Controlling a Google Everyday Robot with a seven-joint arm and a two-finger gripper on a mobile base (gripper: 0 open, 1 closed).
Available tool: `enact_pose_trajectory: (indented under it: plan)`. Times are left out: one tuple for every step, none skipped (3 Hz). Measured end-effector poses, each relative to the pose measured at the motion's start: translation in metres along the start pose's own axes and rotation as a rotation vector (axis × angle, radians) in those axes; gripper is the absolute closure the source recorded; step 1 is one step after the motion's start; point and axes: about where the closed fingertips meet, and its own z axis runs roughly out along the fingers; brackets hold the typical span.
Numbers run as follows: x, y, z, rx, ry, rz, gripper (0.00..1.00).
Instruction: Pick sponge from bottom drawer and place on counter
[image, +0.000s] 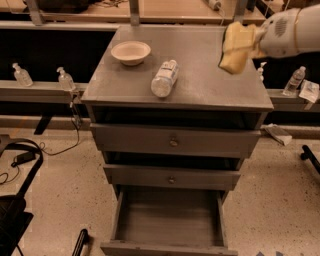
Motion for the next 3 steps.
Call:
enact_pose_trajectory:
  plan:
    - [-0.034, 0.086, 0.130, -0.041, -0.056, 0.047, 1.00]
    - [-0.044, 0.101, 0.164, -0.041, -0.080, 0.061, 0.85]
    - [-0.041, 0.099, 0.162, -0.041, -0.080, 0.061, 0.61]
